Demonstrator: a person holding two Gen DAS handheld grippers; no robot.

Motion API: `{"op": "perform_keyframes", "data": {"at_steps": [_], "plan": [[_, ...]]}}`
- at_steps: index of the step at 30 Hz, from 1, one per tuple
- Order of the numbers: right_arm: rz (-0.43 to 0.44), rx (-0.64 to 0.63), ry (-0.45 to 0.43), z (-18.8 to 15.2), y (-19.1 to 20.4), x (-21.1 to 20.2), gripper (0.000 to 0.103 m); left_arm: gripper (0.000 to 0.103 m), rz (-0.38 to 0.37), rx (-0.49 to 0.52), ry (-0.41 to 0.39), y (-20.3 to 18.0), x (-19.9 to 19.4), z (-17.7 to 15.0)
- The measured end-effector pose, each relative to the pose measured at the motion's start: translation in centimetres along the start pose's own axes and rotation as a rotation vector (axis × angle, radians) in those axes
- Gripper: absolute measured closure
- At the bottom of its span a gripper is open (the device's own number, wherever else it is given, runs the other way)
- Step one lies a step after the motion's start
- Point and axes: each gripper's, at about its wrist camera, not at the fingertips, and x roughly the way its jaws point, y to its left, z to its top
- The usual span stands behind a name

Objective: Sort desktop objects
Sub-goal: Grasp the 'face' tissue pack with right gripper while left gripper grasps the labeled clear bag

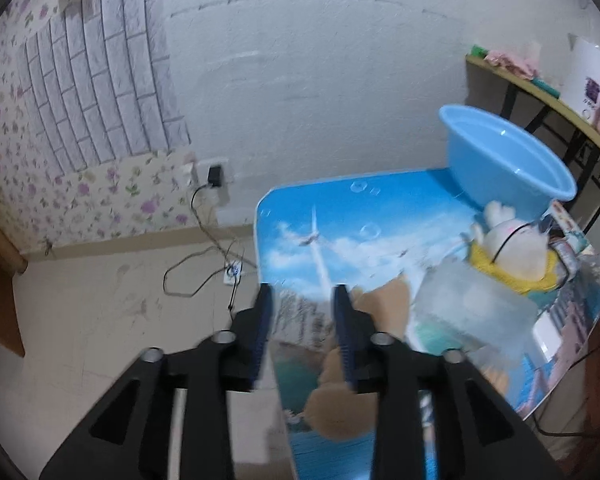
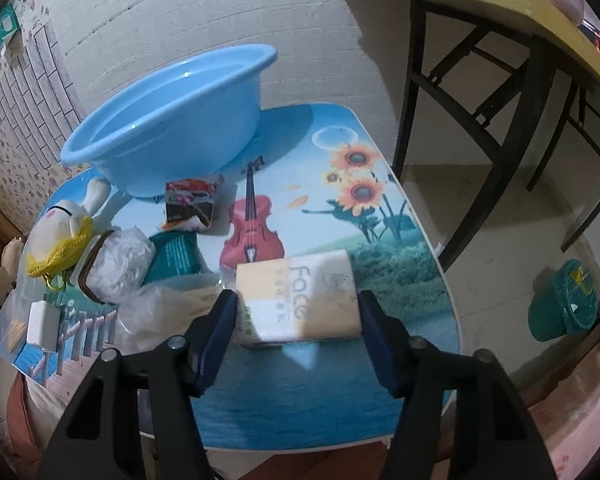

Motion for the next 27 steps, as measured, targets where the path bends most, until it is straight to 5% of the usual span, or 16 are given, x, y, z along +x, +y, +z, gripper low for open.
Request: {"op": "perform_keyframes", "data": {"at_steps": [1,3,15,17,18,22,27], "plan": [[0.003,0.003,0.001,0.0,0.0,0.0,0.043,0.039,0.01,-0.002,0.014,0.2,0.5,-0.2],[0.005,0.005,0.005,0.0,0.0,0.0,0.043,0.032,0.021,-0.011,0.03,0.5,1.4,-0.6],[-0.013,-0.017,0.022,0.2,1.0,0.4,0.038,0.033,-0.08,-0.102,0.084,2.2,5.8,-1.7],[-0.013,-0.012,0.023,0.2,0.9,0.6,0.037,0.048,-0.099,-0.095,0.069,1.9,5.8,-1.6],[-0.009,-0.008,0.025,0.2,0.9,0.7,0.037,0.064,-0.131,-0.084,0.063,1.5,5.7,-1.6],[0.002,-0.006,0.019,0.2,0.7,0.9,0.038,0.084,-0.132,-0.029,0.04,-0.3,4.9,-1.2],[0.011,-0.001,-0.006,0.3,0.6,0.3,0.041,0.089,-0.152,-0.046,-0.002,-0.6,3.3,-0.1]]}}
